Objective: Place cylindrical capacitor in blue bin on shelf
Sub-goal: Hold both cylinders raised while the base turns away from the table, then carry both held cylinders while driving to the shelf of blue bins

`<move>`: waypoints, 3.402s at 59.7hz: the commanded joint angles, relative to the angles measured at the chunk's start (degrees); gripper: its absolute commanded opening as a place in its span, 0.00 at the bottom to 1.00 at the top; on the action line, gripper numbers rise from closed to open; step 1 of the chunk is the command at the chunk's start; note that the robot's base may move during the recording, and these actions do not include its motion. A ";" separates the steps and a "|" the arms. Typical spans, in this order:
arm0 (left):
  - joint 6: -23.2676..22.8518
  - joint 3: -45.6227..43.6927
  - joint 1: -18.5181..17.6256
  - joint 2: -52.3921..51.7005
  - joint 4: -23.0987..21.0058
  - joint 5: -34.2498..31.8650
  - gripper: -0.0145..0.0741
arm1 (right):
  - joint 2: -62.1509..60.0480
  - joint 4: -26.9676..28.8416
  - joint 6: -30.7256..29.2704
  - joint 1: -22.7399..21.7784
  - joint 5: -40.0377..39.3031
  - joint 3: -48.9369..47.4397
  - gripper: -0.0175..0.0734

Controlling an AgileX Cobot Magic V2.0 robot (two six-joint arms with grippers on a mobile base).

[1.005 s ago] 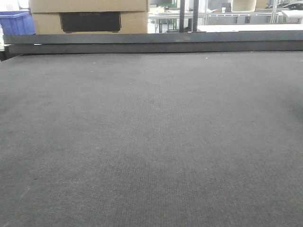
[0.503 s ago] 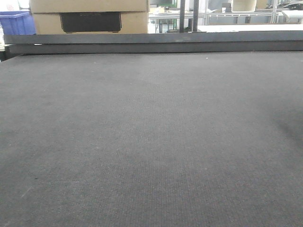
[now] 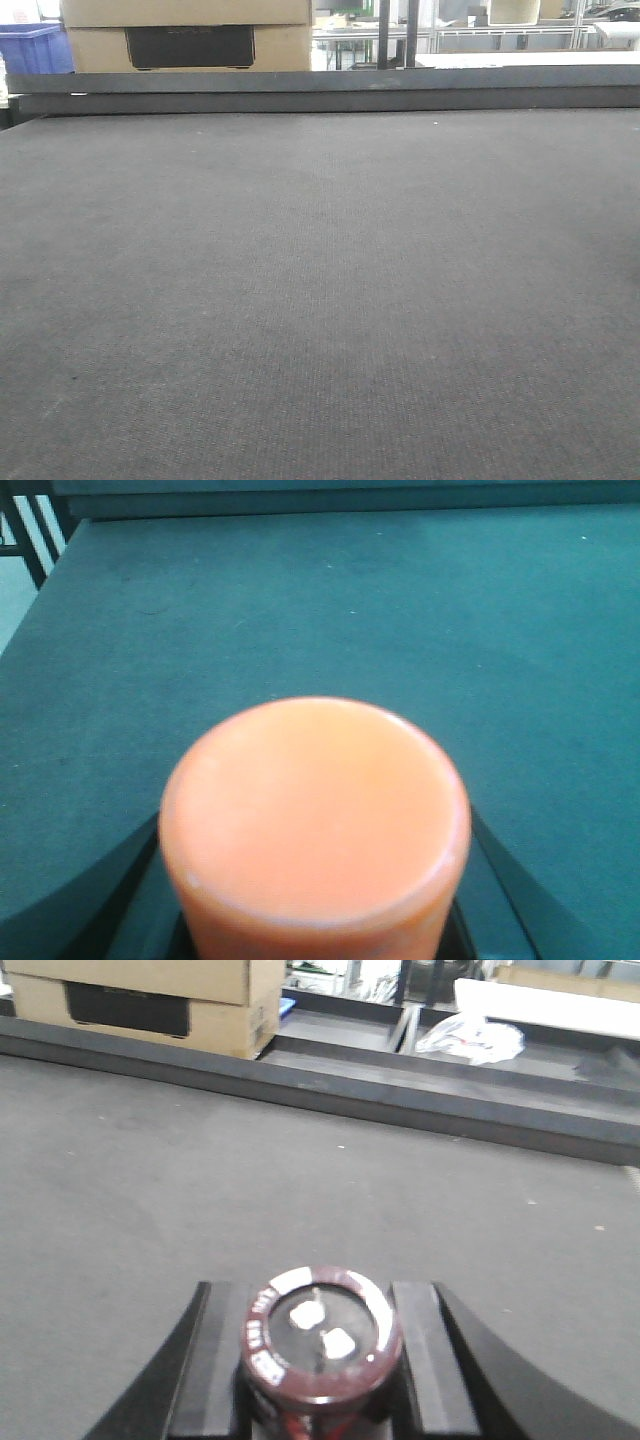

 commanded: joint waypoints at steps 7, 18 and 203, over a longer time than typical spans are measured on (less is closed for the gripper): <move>-0.02 -0.13 -1.28 -0.26 -0.11 -0.87 0.04 | -0.45 -2.86 1.87 0.04 0.52 -0.04 0.16; -0.02 -0.13 -1.28 -0.26 -0.11 -0.87 0.04 | -0.45 -2.86 1.87 0.04 -3.12 -0.04 0.16; -0.02 -0.13 -1.28 -0.26 -0.11 -0.87 0.04 | -0.45 -2.86 1.87 0.04 -3.82 -0.04 0.16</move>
